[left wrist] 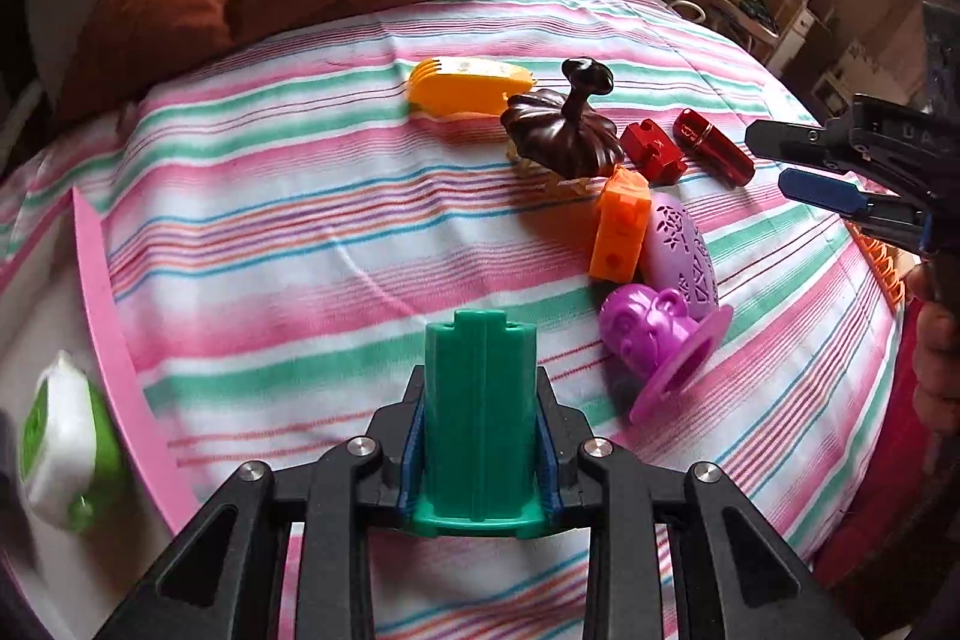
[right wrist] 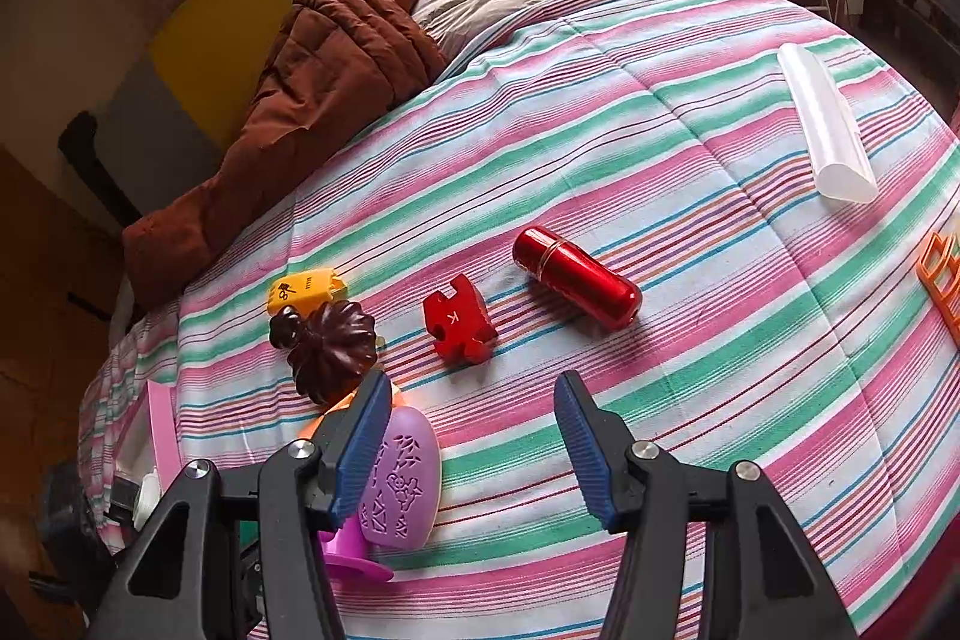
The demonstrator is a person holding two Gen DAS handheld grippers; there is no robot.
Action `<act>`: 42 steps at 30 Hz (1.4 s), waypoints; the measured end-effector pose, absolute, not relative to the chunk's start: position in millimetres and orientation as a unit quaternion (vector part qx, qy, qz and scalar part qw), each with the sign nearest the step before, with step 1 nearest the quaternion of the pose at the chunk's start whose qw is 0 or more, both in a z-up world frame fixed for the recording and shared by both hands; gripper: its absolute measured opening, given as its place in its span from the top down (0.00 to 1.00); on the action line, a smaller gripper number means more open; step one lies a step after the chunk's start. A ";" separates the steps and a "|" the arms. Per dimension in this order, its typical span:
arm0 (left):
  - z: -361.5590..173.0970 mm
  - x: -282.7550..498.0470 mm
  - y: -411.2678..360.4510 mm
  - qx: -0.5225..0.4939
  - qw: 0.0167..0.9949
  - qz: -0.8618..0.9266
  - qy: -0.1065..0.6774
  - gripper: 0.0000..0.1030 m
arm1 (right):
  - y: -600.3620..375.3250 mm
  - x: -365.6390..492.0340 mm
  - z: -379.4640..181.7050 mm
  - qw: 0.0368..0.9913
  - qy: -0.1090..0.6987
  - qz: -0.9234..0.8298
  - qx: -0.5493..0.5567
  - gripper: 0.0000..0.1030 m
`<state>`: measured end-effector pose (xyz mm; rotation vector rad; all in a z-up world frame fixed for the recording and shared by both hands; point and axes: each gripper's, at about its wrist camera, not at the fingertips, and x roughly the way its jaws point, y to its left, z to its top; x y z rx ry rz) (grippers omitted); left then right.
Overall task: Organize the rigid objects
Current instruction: 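Grasp the dark brown pumpkin piece with the right tool while the left lifts the green piece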
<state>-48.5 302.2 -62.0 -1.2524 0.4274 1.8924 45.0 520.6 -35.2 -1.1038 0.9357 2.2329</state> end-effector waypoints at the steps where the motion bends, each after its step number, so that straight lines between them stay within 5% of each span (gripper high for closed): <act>1: -62.6 -44.1 298.4 -0.493 0.400 0.754 0.166 0.71 | 517.7 42.8 -34.6 0.235 0.333 0.818 -0.406 0.45; 22: -73.1 -45.1 293.3 -0.481 0.395 0.773 0.123 0.70 | 464.6 -59.9 -44.6 0.149 0.191 0.859 -0.452 0.51; 26: -73.9 -44.0 292.4 -0.479 0.394 0.776 0.116 0.70 | 461.9 -68.2 -50.6 0.149 0.155 0.876 -0.433 0.78; 42: -33.8 -31.1 264.3 -0.453 0.395 0.796 0.069 0.71 | 478.7 -63.5 -48.4 0.182 0.154 0.868 -0.435 0.78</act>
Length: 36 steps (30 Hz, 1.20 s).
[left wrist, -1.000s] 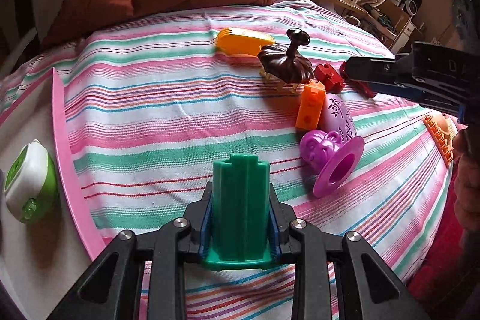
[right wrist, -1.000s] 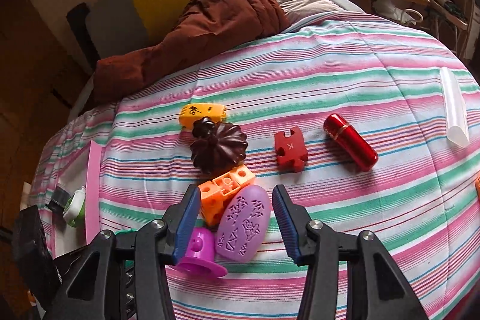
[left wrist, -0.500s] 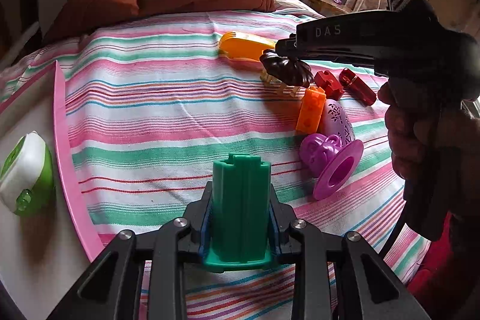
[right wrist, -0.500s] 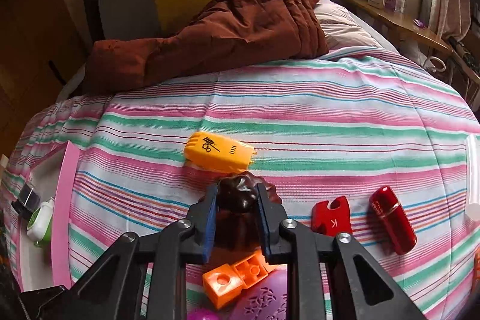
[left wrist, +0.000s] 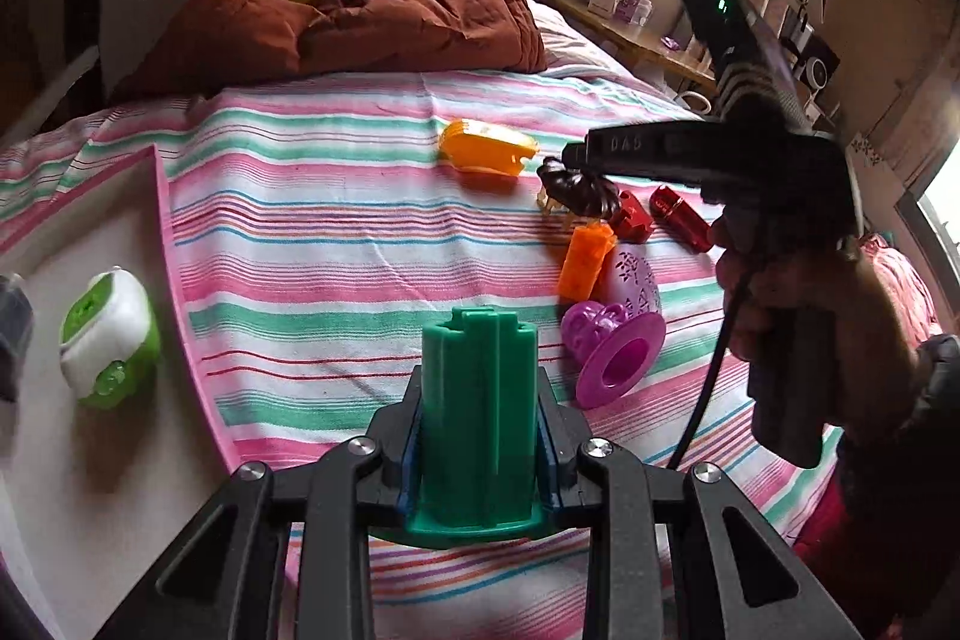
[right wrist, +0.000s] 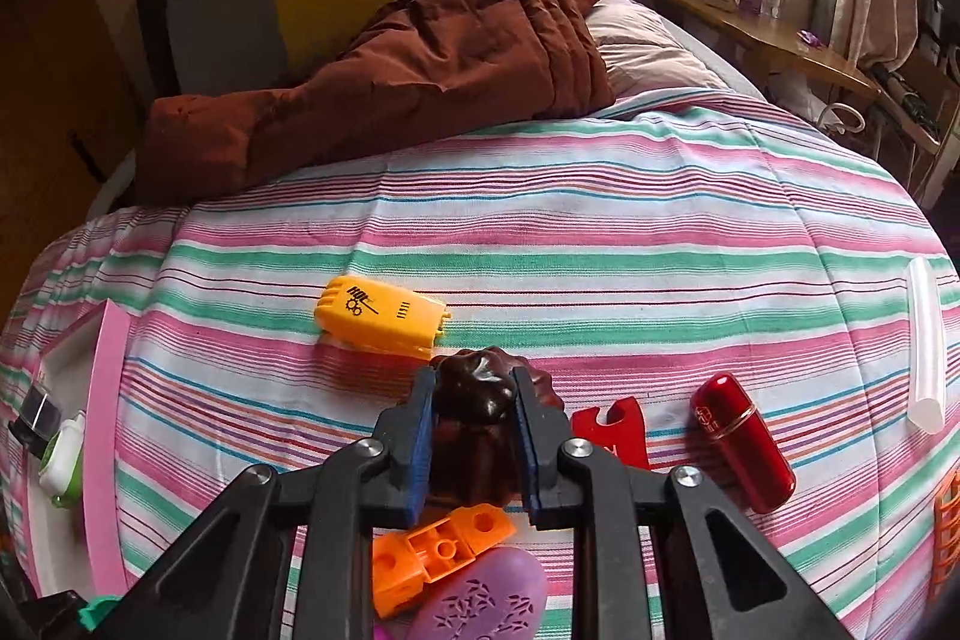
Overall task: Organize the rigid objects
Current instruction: 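Grasp the dark brown pumpkin piece with the right tool while the left lifts the green piece, then lower the green piece into the tray and open the left tool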
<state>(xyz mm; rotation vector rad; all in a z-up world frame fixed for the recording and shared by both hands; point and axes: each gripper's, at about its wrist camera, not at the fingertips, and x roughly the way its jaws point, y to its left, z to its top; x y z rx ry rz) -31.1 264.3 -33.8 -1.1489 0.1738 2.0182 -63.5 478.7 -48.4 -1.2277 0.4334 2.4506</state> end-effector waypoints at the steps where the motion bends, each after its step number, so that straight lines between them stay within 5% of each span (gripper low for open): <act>1: -27.0 -31.9 255.3 -0.451 0.392 0.800 0.057 0.71 | 477.8 -64.0 -48.4 0.183 0.150 0.869 -0.436 0.78; 14: -12.5 -110.3 111.7 -0.458 0.237 0.856 -0.027 0.71 | 469.6 -64.6 -47.7 0.189 0.121 0.870 -0.438 0.78; 27: -52.3 -154.7 116.4 -0.497 0.209 0.842 0.004 0.70 | 470.0 -66.4 -48.7 0.189 0.118 0.870 -0.440 0.78; 32: -46.6 -154.7 111.0 -0.493 0.204 0.846 -0.003 0.55 | 470.1 -66.5 -48.8 0.190 0.118 0.870 -0.439 0.78; 36: -31.7 -139.3 100.6 -0.469 0.196 0.861 -0.001 0.54 | 469.6 -66.5 -49.0 0.190 0.115 0.870 -0.440 0.78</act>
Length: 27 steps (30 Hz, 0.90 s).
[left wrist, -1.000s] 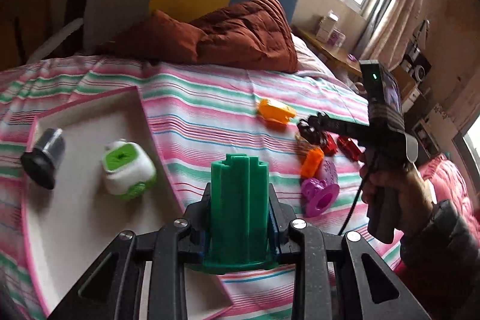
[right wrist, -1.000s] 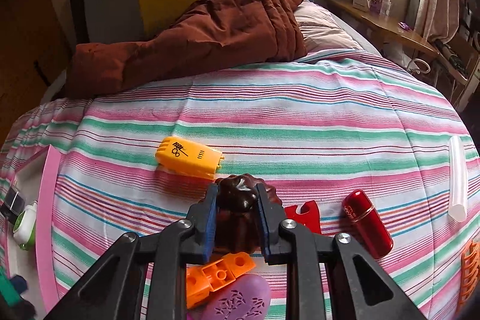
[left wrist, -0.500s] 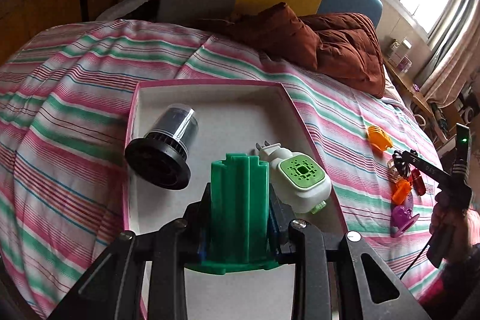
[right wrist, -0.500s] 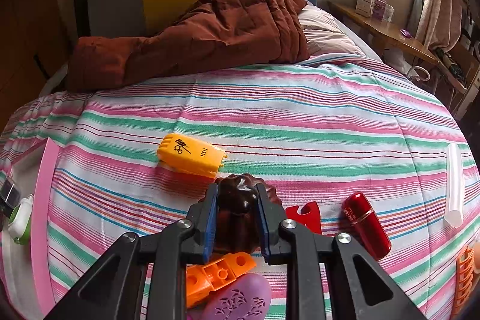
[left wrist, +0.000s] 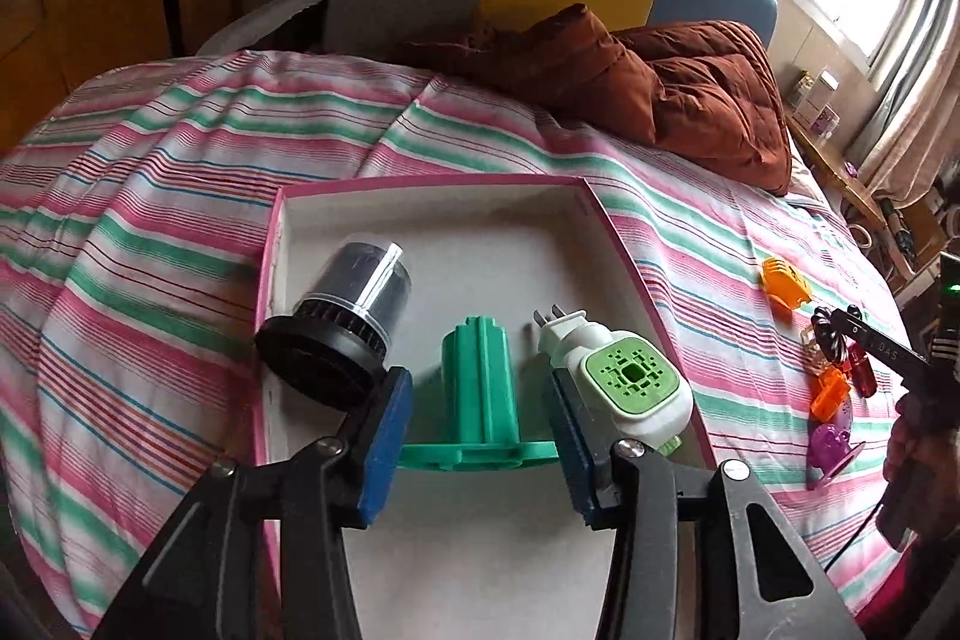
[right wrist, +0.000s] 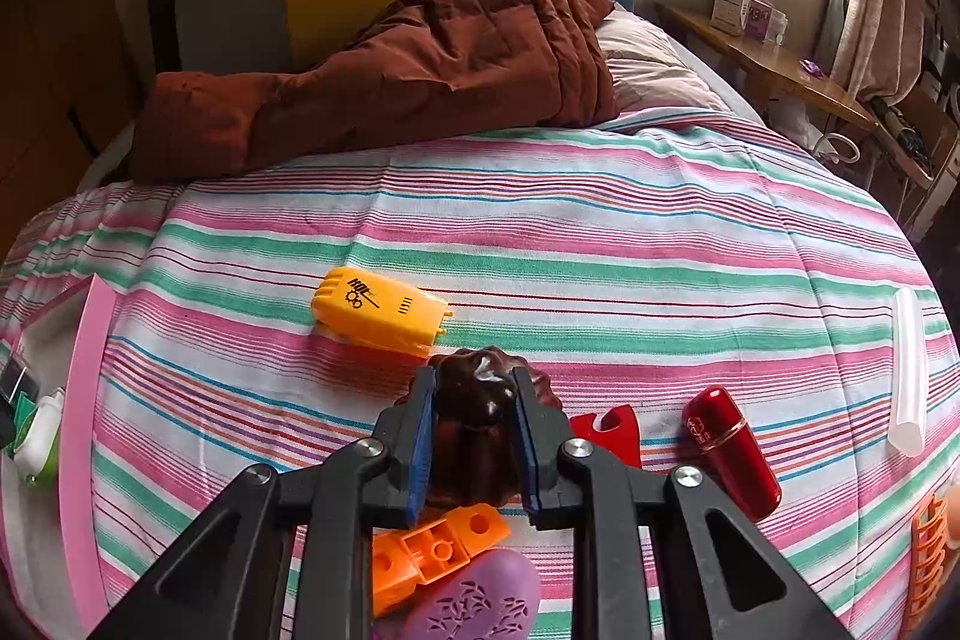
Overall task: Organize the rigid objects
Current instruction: 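Lower the green piece into the tray and open the left tool, then carry the brown pumpkin piece into the tray and open the right tool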
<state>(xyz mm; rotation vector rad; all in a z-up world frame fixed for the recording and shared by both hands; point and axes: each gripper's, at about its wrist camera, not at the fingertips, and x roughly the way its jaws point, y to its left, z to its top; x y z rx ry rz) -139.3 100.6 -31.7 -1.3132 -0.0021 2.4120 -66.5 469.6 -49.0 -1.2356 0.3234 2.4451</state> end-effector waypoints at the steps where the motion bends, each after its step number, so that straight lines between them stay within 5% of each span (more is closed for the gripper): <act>1: -27.3 -134.4 97.0 -0.461 0.190 0.867 0.001 0.54 | 469.4 -66.4 -48.8 0.191 0.114 0.870 -0.440 0.78; 5: -16.8 -111.6 77.8 -0.440 0.169 0.882 0.004 0.46 | 469.5 -64.8 -45.9 0.190 0.117 0.874 -0.431 0.78; 27: -19.2 -48.0 71.1 -0.453 0.173 0.874 0.036 0.46 | 477.2 -62.8 -44.1 0.187 0.144 0.869 -0.434 0.78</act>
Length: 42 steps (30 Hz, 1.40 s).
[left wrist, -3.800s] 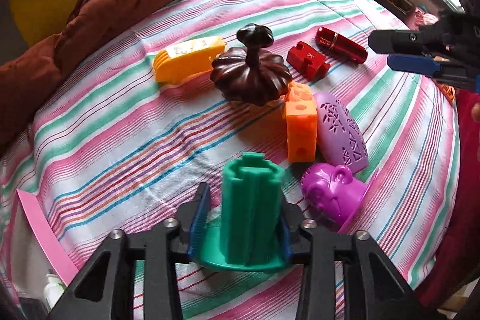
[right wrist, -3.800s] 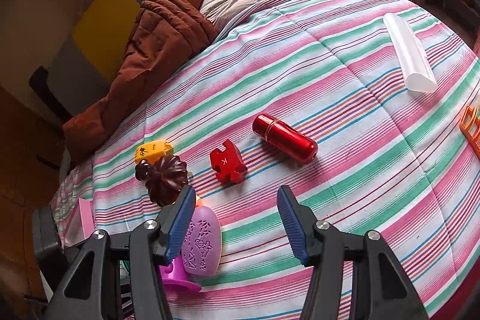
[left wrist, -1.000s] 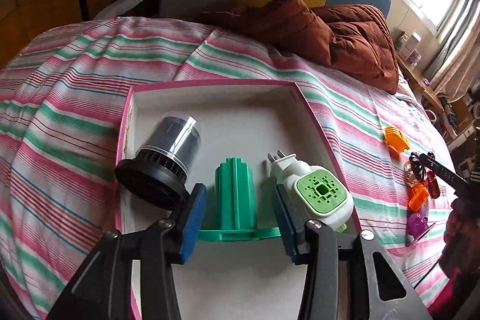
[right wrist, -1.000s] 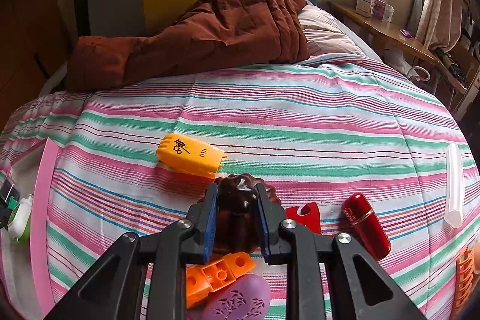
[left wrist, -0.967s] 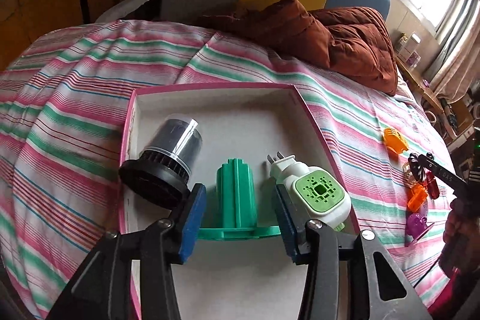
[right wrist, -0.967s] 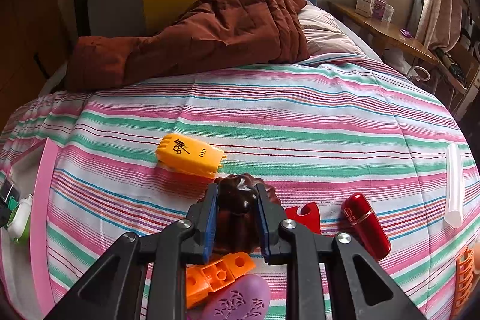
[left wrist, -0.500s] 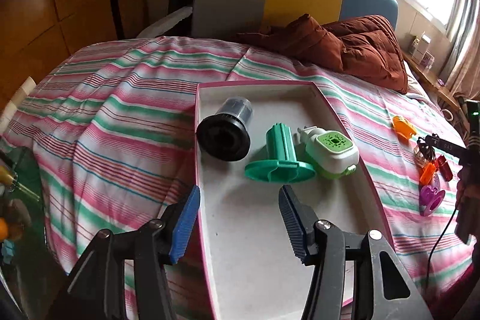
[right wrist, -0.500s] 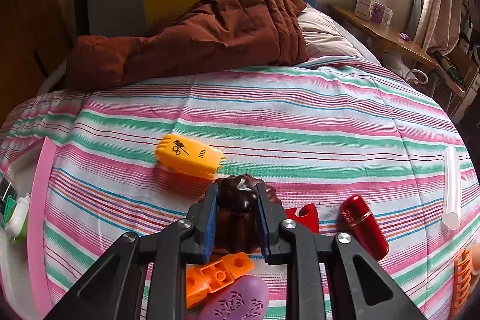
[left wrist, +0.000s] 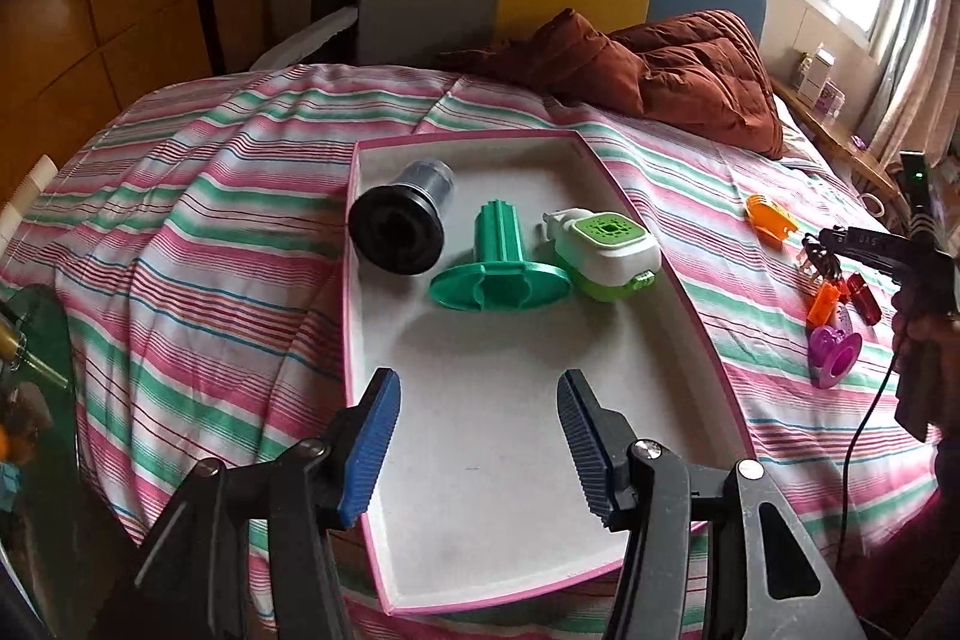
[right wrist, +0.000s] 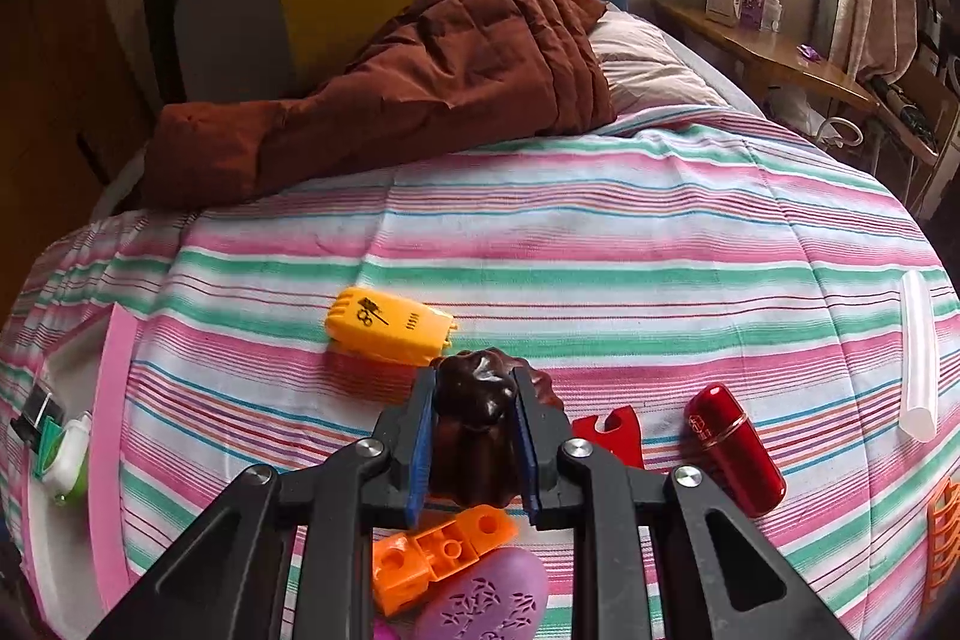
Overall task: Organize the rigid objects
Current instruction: 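Carry the brown pumpkin piece into the tray and open the right tool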
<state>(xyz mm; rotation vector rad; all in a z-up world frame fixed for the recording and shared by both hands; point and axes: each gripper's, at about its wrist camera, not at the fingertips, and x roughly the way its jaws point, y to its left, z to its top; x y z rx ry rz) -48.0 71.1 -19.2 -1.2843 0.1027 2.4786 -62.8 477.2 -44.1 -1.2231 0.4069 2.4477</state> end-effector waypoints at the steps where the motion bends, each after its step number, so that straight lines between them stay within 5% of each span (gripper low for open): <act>1: -20.7 -47.0 73.0 -0.458 0.178 0.870 0.033 0.46 | 479.1 -64.0 -49.0 0.194 0.144 0.863 -0.444 0.78; 17: -18.1 -27.6 81.7 -0.455 0.186 0.869 0.050 0.46 | 468.9 -54.7 -23.3 0.083 0.236 0.886 -0.391 0.78; 42: -22.0 -25.4 36.5 -0.449 0.172 0.877 0.002 0.46 | 259.5 -31.8 20.8 -0.153 0.047 0.896 -0.414 0.79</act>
